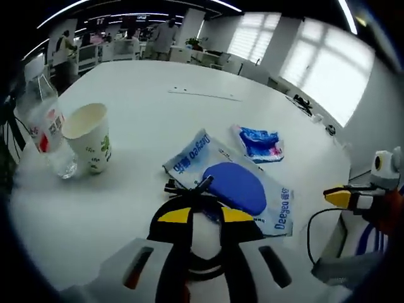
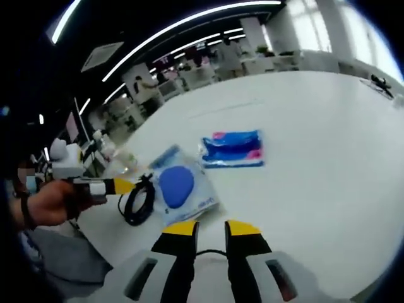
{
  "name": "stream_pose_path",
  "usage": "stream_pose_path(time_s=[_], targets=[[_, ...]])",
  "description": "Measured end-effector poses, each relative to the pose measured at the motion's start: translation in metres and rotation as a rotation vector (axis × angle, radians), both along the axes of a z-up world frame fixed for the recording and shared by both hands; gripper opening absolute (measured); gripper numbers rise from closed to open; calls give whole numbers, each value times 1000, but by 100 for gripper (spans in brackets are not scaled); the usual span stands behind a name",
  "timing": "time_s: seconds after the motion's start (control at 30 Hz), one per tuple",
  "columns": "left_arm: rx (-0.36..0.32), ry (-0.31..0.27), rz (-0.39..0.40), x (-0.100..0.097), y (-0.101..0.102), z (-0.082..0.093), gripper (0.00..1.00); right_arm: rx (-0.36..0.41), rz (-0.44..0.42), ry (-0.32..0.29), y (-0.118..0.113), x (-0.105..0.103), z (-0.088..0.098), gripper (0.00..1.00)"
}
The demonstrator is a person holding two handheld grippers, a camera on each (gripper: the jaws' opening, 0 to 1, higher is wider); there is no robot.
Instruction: Arrange the tabletop items into an orderly group along one side of the table until the central work area is clear of visible clutter.
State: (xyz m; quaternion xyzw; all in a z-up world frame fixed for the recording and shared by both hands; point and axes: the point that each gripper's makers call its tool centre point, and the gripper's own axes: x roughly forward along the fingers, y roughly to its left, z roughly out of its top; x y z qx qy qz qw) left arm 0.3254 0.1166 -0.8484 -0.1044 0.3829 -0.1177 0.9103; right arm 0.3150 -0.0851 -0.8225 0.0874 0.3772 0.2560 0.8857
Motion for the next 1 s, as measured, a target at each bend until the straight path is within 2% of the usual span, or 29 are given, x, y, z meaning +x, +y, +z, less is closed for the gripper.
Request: stream_pose_path(time_s=[0.13,0.37,0.57,0.67,0.83,0.93,1.0], targets=[[10,24,-21,-7,0,-6,12,-2,18,14,9,-5,-3,14],[-12,43,-17,-24,1,-15,12,8,33,27,20,-6,-7,14],[-16,56,-32,-35,-4,-21,11,38,30,28,35,-18,-4,14],[-14,56,-55,-39,-7,-21,10,41,55,31,44,-28,-4,14],[-10,56,-80,-42,-8,-21,9,42,82,52,52,-36,-11,15],[7,53,-97,-46,-10,-20,8,44,95,60,57,-40,-12,15],[52,46,-131,-48,-9,-21,7,45,101,62,59,-41,-12,15]])
